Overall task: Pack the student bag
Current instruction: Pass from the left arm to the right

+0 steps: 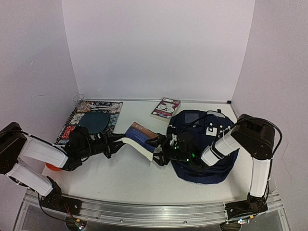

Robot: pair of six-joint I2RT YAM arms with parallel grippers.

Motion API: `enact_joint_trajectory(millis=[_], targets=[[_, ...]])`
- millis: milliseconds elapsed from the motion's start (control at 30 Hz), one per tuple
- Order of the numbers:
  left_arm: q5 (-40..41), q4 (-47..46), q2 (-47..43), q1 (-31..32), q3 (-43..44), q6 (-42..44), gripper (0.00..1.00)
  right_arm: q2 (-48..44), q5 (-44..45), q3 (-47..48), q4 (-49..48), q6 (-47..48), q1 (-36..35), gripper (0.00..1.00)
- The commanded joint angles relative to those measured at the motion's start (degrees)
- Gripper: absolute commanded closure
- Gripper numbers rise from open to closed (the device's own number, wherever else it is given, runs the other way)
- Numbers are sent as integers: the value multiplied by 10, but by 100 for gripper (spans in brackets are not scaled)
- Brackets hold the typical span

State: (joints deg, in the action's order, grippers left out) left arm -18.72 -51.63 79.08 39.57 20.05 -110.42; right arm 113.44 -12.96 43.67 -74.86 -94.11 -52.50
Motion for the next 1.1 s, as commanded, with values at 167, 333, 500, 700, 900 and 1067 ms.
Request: enact_joint_trajectory(millis=[167, 333, 500, 700, 900, 1067], targets=[[8, -121, -56, -1, -2, -13, 100, -14, 4, 11, -176, 27, 12, 64], [14, -120, -43, -1, -26, -1, 93, -39, 7, 6, -183, 45, 15, 89], [-9, -119, -15, -1, -11, 17, 58, -53, 16, 22, -179, 65, 13, 100], [-9, -107, -5, 11, -3, 25, 40, -88, 74, 24, -135, 101, 8, 100], [-3, -57, 0, 19, 19, 64, 35, -125, 111, 72, -28, 150, 2, 100], [-15, -51, 35, 25, 54, 89, 35, -136, 138, 103, 26, 159, -6, 100]])
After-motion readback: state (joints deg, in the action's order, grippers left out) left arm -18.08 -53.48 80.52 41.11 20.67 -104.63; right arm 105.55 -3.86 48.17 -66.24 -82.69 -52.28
